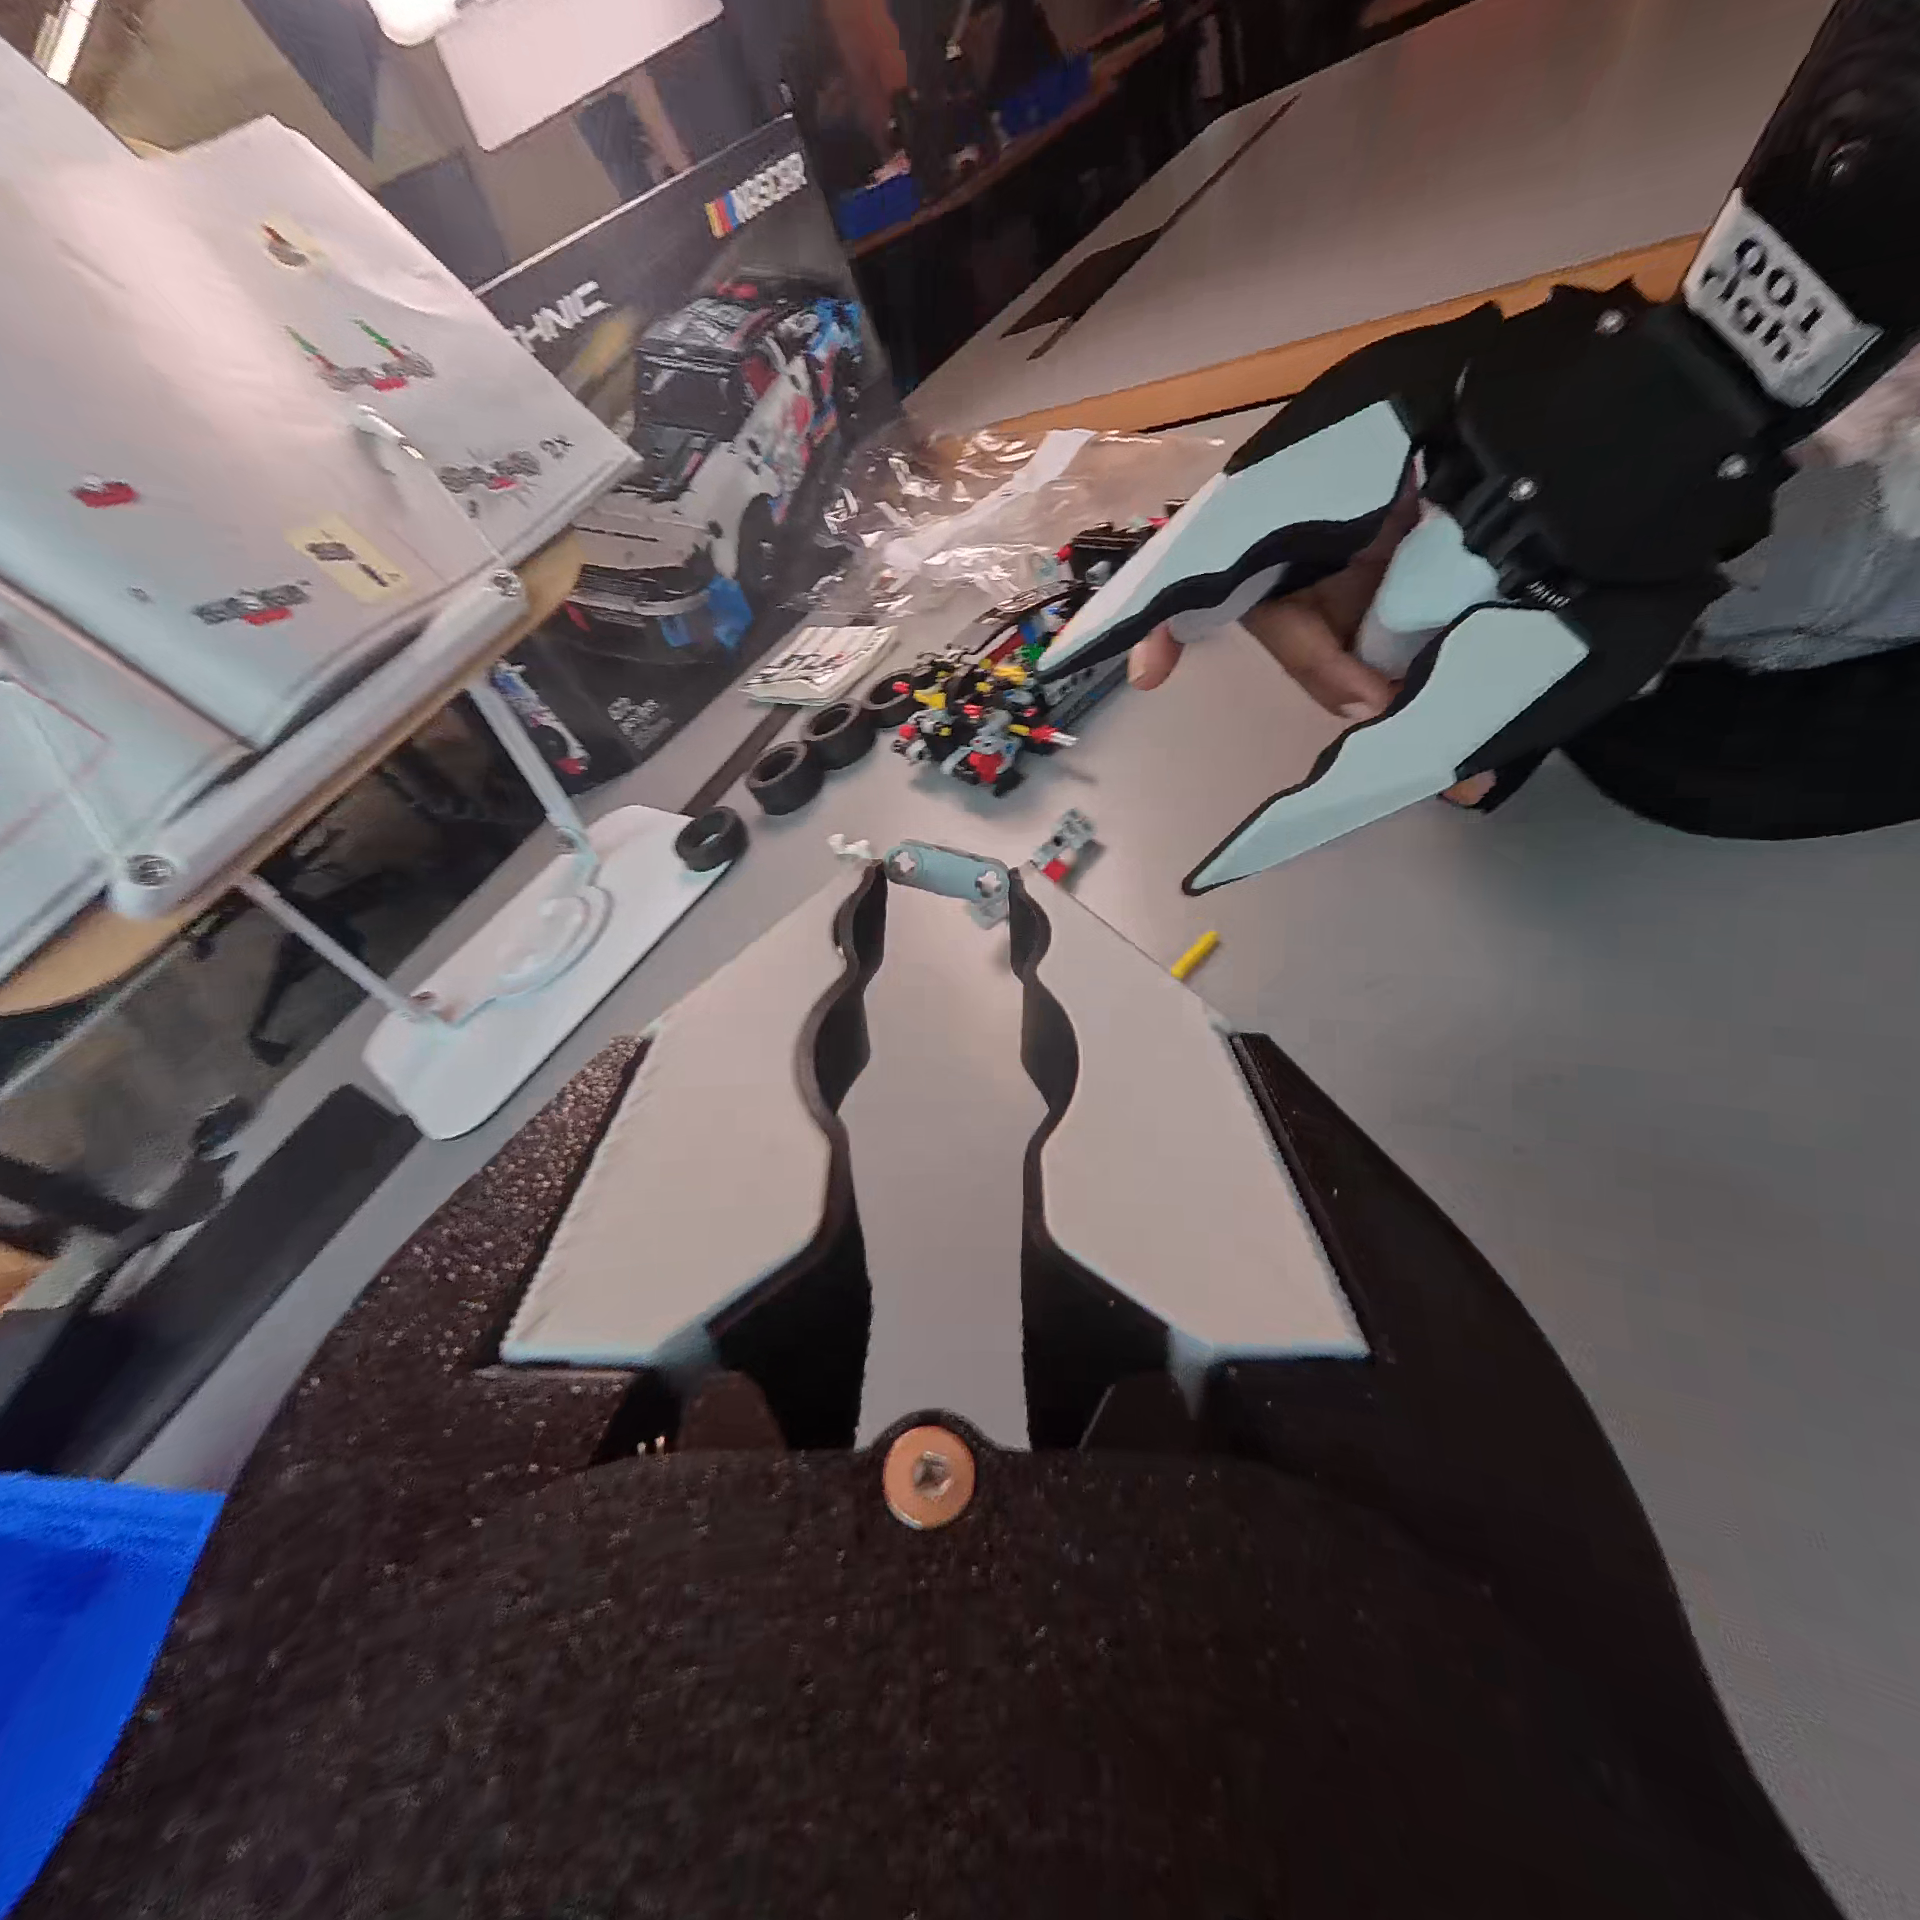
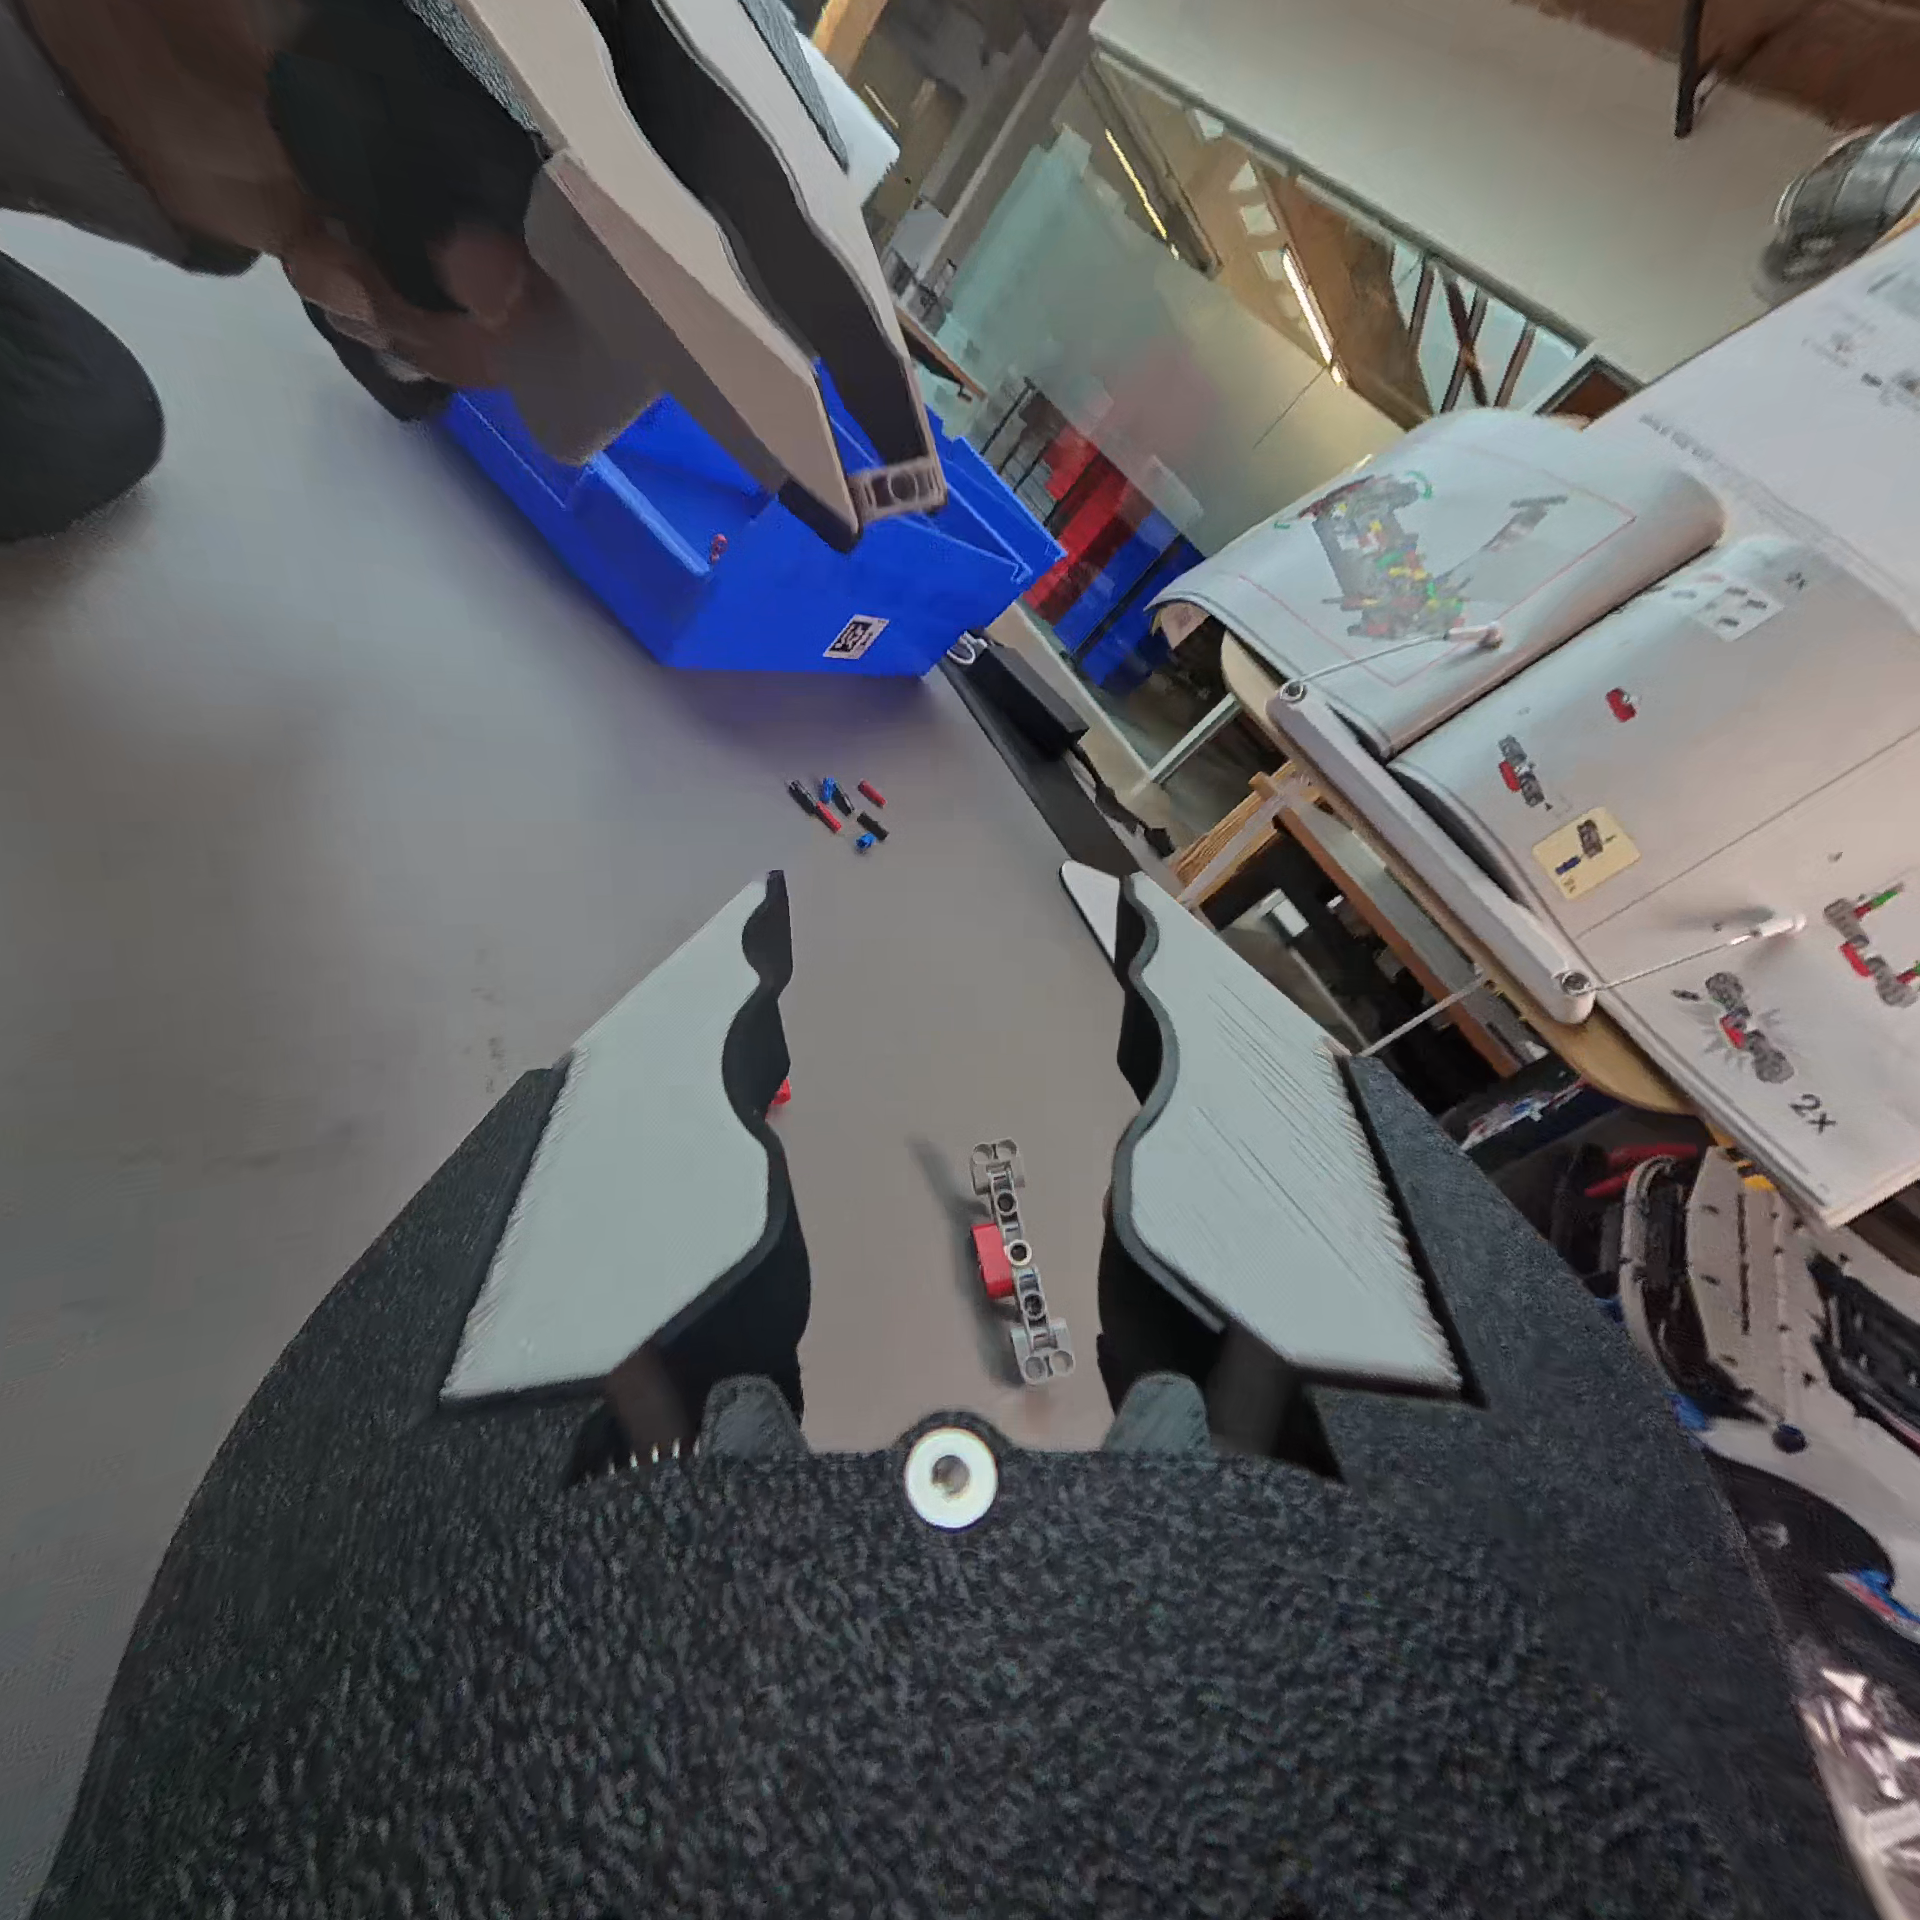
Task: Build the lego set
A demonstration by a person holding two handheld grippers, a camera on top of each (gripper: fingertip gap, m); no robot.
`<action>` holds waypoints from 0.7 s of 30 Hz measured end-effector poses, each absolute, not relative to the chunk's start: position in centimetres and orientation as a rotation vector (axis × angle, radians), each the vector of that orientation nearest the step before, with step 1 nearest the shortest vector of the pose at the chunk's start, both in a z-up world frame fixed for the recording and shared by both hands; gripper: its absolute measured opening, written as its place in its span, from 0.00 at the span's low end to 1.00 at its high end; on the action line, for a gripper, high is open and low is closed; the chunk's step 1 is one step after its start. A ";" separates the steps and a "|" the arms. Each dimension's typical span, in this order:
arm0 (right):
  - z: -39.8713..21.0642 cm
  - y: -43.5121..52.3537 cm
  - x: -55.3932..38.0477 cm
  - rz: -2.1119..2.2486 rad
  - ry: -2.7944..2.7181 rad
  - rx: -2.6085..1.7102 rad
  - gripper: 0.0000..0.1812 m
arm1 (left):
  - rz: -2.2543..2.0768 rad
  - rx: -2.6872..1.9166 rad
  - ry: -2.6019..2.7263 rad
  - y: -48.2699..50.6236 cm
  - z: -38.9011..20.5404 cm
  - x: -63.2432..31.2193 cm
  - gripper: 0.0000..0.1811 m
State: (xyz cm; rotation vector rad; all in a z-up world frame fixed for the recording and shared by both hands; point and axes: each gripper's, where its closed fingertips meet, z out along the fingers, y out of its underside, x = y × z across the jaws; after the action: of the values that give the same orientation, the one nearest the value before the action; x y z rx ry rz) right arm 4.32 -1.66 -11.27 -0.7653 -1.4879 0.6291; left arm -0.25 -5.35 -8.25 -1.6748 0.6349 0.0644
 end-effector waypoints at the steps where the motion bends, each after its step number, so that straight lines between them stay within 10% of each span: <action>1: -11.9 -1.1 4.3 0.639 -1.512 -0.816 0.31 | 0.143 -1.669 0.615 -5.2 -7.9 -1.6 0.13; 21: -16.6 3.3 5.3 0.612 -1.607 -1.210 0.32 | 0.280 -2.013 -0.161 -9.9 -12.1 -23.1 0.20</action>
State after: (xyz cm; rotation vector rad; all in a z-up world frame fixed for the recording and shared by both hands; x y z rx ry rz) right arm 5.32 3.35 -16.64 -1.2098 -1.6075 0.6124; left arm -23.06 -9.89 -12.05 -2.0133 -0.1612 0.2803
